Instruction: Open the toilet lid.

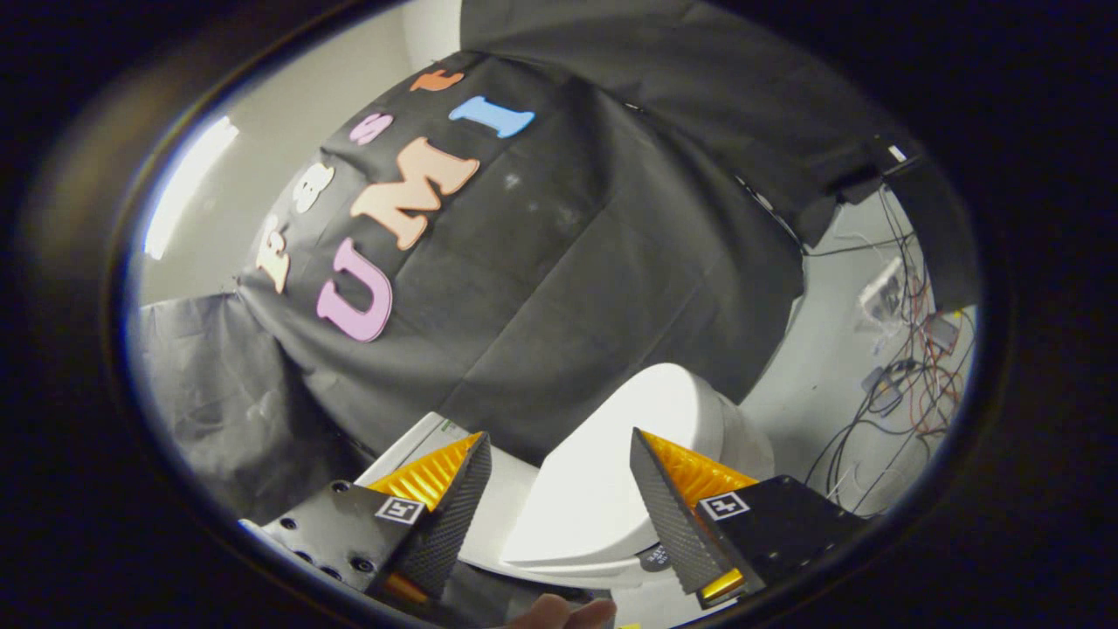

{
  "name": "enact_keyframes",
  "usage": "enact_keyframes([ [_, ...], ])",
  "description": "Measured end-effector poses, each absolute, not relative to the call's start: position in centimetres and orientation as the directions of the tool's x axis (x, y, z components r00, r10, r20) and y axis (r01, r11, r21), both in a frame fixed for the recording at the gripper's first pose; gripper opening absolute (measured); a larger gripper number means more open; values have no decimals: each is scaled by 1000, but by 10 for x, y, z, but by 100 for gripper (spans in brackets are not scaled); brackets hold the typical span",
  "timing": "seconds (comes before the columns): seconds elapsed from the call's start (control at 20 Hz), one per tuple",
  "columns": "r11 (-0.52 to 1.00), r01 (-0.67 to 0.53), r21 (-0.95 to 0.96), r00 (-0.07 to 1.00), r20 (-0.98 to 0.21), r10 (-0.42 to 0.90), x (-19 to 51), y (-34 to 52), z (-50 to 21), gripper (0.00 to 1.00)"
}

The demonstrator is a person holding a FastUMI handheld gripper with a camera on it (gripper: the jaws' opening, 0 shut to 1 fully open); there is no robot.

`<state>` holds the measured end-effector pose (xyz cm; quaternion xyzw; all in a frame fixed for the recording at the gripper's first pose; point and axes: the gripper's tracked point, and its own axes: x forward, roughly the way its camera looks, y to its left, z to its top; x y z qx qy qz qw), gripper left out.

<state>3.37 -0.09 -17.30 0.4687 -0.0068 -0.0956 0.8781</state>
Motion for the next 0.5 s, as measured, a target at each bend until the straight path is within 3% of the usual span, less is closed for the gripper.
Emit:
enact_keyframes([
  [0.25, 410, 218, 886, 966, -135, -222, 21, -16, -209, 98],
  [0.5, 336, 291, 896, 954, -243, -178, 14, -2, -240, 97],
])
